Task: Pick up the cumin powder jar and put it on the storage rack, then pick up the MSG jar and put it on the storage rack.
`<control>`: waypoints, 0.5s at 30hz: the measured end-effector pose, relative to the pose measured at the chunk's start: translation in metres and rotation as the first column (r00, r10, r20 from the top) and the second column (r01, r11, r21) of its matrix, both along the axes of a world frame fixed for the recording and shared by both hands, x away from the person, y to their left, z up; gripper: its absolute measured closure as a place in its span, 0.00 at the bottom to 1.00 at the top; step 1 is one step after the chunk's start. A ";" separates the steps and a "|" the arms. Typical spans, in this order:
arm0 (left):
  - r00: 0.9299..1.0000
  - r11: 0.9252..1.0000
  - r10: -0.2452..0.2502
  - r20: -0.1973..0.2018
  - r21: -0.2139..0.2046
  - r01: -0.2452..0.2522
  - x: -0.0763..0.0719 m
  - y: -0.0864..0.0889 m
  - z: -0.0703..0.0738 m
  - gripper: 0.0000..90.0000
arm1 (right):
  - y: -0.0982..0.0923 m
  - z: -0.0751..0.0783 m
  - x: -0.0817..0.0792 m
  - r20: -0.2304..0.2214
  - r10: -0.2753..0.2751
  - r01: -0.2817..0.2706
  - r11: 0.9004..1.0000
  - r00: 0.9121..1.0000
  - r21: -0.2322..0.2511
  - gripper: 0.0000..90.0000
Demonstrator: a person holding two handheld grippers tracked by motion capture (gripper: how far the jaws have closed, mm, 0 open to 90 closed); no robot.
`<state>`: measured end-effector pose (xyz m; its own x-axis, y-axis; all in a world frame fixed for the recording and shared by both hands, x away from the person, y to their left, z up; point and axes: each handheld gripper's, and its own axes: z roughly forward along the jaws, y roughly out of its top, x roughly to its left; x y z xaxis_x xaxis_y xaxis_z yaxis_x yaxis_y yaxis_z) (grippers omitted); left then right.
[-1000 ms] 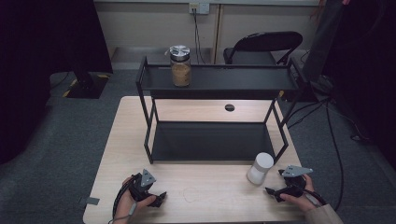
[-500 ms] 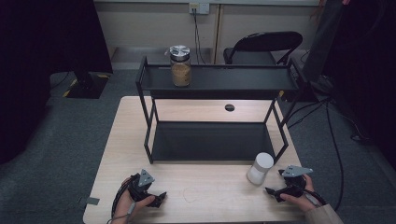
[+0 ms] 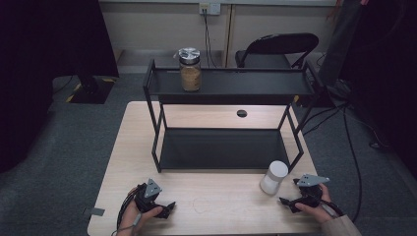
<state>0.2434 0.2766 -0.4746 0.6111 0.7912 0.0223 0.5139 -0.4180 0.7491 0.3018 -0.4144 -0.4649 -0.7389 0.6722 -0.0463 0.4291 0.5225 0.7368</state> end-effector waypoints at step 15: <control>1.000 1.000 0.000 0.000 0.000 0.000 0.000 0.000 0.000 0.00 | -0.001 0.000 0.001 -0.002 0.003 -0.003 1.000 1.000 0.002 0.00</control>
